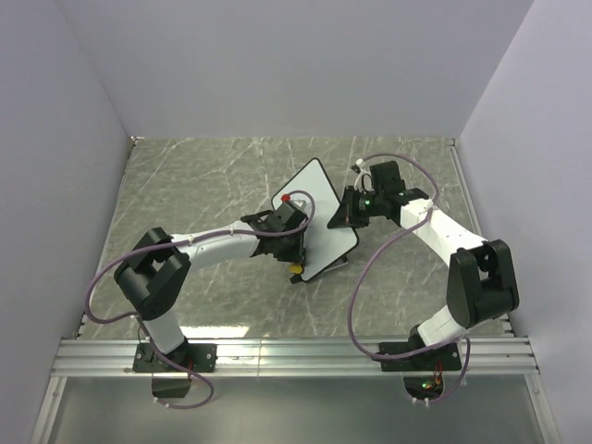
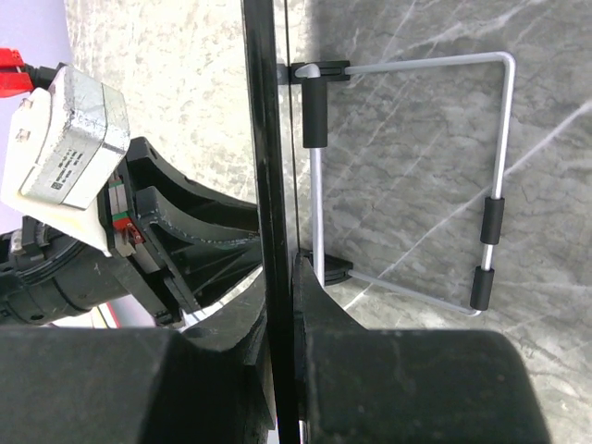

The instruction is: Erase the whiteboard

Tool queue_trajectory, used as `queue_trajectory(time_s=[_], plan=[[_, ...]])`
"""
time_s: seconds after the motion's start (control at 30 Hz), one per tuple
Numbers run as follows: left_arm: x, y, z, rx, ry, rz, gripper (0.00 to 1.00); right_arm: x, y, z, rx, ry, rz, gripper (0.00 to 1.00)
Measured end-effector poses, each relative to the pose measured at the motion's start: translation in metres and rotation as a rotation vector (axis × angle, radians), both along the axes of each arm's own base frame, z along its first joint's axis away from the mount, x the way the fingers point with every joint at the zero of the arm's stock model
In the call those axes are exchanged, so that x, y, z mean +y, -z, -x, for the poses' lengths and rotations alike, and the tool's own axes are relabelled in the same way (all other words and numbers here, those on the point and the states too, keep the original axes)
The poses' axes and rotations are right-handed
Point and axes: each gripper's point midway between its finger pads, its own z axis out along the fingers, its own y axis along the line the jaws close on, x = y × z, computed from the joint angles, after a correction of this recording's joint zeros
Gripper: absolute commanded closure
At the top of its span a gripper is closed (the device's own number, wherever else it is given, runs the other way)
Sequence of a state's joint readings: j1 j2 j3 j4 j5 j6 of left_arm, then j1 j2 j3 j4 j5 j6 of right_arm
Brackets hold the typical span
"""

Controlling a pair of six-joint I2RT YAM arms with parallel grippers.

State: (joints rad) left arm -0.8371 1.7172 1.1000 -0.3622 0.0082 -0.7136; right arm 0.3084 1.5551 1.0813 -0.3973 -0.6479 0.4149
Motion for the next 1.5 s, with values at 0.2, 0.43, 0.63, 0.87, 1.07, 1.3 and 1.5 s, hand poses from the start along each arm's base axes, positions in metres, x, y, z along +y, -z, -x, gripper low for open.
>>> queue_trajectory(time_s=[0.2, 0.43, 0.63, 0.87, 1.07, 1.3, 1.5], plan=[[-0.011, -0.008, 0.005, 0.035, 0.043, 0.002, 1.0, -0.004, 0.0, 0.008, -0.009, 0.017, -0.001, 1.0], [-0.035, -0.033, 0.005, 0.018, 0.09, 0.074, 1.0, -0.005, 0.001, 0.009, -0.006, 0.022, -0.005, 1.0], [-0.037, -0.034, 0.005, 0.013, 0.093, 0.081, 1.0, -0.005, 0.001, 0.009, -0.004, 0.024, -0.003, 1.0], [-0.028, -0.024, -0.002, 0.047, 0.054, 0.232, 1.0, -0.006, 0.002, 0.009, 0.0, 0.031, -0.006, 1.0], [-0.012, -0.017, -0.019, 0.079, -0.006, 0.333, 1.0, -0.006, 0.001, 0.01, 0.0, 0.032, -0.007, 1.0], [-0.014, -0.019, -0.02, 0.097, -0.004, 0.34, 1.0, -0.006, 0.001, 0.009, -0.002, 0.032, -0.008, 1.0], [-0.024, -0.035, -0.032, 0.104, -0.004, 0.322, 1.0, -0.006, 0.001, 0.01, -0.003, 0.035, -0.008, 1.0]])
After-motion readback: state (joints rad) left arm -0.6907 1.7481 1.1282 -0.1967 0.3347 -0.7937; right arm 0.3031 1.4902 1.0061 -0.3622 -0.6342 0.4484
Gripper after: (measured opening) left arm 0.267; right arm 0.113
